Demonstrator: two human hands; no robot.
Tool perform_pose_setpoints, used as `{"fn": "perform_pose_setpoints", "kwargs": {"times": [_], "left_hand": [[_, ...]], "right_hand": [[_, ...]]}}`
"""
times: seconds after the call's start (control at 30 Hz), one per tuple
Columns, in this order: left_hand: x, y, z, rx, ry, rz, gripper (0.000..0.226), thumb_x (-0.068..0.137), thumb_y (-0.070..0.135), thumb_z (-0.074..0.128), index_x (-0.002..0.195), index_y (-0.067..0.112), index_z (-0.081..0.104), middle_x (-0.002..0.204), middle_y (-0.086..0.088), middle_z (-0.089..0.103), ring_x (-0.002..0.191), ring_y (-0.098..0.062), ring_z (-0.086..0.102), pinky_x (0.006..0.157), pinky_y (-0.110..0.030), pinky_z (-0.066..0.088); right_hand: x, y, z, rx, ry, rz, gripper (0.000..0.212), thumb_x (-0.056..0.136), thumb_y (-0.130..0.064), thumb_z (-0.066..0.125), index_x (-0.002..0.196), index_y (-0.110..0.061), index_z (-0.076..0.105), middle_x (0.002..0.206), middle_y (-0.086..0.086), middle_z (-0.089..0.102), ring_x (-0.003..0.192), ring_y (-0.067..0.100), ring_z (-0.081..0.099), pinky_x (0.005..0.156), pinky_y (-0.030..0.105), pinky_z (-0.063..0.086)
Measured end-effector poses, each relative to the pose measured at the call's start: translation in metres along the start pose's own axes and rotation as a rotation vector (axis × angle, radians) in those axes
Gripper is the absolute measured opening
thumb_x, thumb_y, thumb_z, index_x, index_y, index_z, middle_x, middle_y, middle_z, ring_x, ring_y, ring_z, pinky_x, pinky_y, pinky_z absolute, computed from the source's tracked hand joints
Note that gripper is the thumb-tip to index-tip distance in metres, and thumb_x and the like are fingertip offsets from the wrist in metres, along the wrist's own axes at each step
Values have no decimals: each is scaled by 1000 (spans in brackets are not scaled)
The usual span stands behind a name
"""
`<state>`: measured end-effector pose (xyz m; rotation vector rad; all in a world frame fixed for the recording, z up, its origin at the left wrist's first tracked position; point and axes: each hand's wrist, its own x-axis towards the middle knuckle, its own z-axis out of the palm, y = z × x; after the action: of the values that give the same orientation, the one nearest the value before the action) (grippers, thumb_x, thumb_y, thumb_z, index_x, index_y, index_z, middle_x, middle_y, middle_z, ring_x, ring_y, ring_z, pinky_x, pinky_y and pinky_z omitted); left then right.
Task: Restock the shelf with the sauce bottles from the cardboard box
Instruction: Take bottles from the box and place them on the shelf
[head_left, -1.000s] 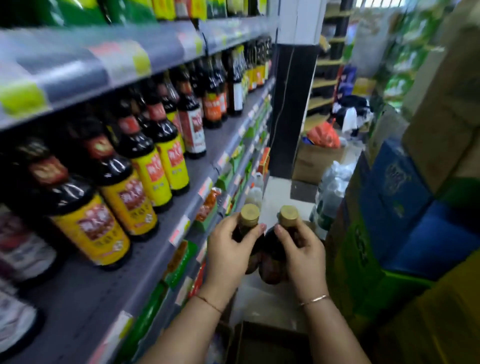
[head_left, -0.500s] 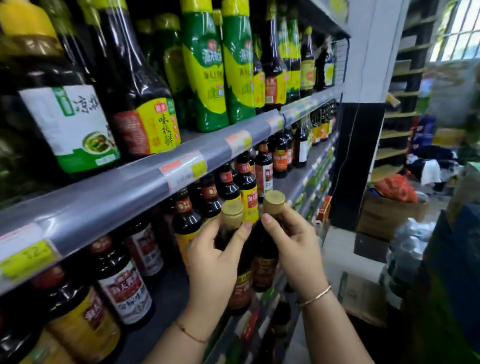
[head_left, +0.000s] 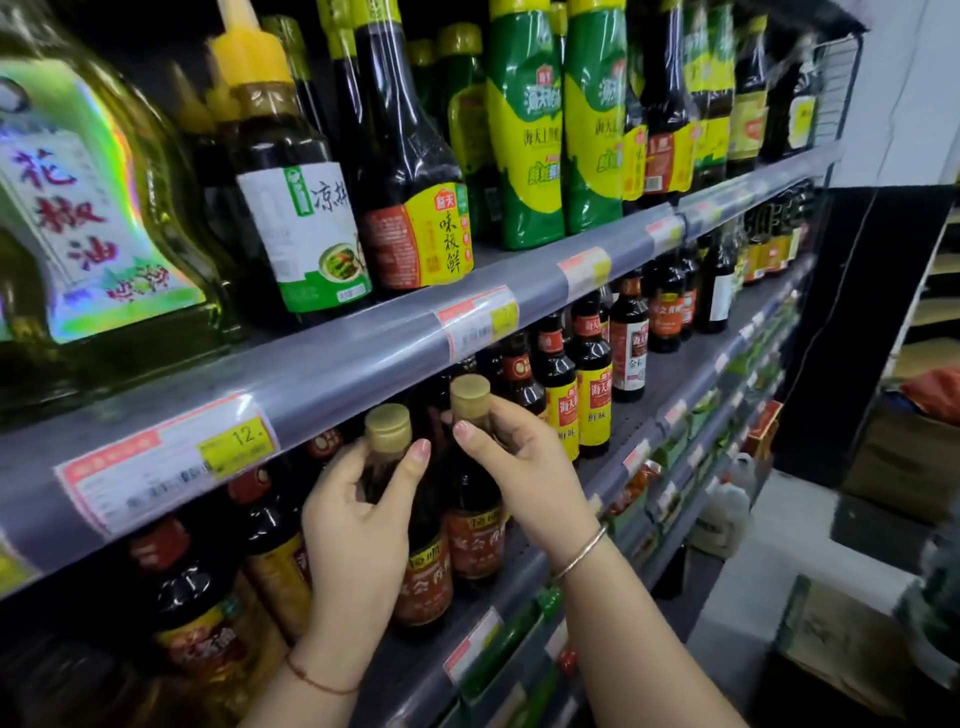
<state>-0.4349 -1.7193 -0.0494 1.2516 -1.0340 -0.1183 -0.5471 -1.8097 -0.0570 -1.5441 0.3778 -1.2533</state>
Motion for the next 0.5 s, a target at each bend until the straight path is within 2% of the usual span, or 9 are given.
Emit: {"fn": "perform_pose_setpoints", "kwargs": {"times": [0.13, 0.3, 0.5], "left_hand": [[2, -3, -9, 20, 36, 0, 19, 78, 33, 71, 97, 30, 70, 100, 7, 73, 100, -12, 67, 93, -36, 50], [-4, -9, -14, 22, 69, -28, 14, 78, 31, 71, 89, 39, 68, 98, 8, 72, 97, -10, 66, 88, -29, 49], [-6, -10, -20, 49, 99, -61, 13, 81, 26, 70, 92, 33, 69, 95, 6, 73, 93, -9, 67, 81, -23, 47]], "right_hand": [[6, 6, 11, 83, -54, 27, 22, 88, -8, 60, 109, -14, 66, 107, 3, 71, 104, 10, 64, 90, 22, 49], [8, 17, 18, 139, -80, 81, 28, 87, -6, 61, 115, -8, 62, 112, 9, 69, 105, 12, 64, 91, 23, 49], [13, 19, 22, 112, -139, 103, 31, 87, -6, 61, 117, -3, 58, 114, 17, 67, 107, 19, 63, 93, 24, 49]]}}
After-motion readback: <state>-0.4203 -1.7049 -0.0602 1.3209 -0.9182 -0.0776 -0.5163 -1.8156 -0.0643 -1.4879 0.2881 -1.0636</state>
